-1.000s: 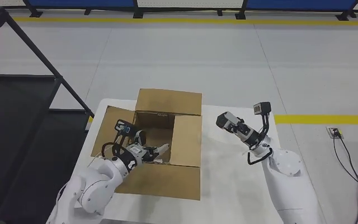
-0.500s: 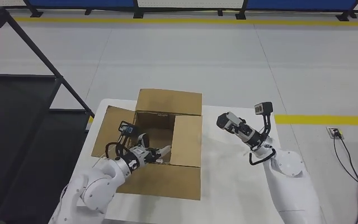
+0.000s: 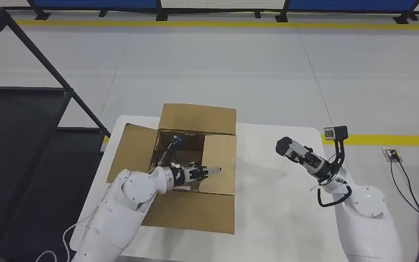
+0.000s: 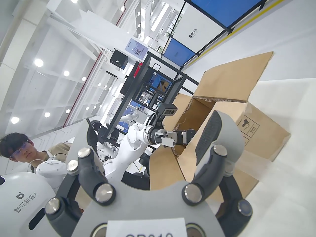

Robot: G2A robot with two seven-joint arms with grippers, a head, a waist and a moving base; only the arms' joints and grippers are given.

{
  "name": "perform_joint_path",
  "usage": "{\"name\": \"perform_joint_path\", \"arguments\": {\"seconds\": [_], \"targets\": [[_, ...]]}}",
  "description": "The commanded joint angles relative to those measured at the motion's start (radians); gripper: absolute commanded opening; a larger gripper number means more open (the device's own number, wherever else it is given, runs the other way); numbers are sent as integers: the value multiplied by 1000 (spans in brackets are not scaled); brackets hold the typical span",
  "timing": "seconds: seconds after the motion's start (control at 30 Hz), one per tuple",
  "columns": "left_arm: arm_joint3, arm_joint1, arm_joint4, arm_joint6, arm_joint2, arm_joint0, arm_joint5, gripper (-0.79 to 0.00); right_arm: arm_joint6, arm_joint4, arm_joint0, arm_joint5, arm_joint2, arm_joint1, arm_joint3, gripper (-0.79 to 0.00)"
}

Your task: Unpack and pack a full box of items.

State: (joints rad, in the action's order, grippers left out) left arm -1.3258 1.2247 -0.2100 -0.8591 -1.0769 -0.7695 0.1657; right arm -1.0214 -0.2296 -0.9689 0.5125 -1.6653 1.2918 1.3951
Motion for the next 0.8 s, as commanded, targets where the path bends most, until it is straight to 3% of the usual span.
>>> {"name": "perform_joint_path", "arguments": {"seconds": [0.0, 0.23, 0.53, 0.77], "targets": [[44, 10, 22, 4, 29, 28, 6, 0, -8, -8, -3, -4, -10, -6, 1, 0], [44, 18, 39, 40, 40, 51, 34, 0, -23, -18, 8, -8, -11, -21, -6, 0], [-146, 1, 32, 51, -14, -2, 21, 0, -28, -50, 36, 14, -14, -40, -47, 0], [-218, 14, 7, 85, 43, 14, -16, 0, -7, -96, 5, 55, -60, -56, -42, 0]]}}
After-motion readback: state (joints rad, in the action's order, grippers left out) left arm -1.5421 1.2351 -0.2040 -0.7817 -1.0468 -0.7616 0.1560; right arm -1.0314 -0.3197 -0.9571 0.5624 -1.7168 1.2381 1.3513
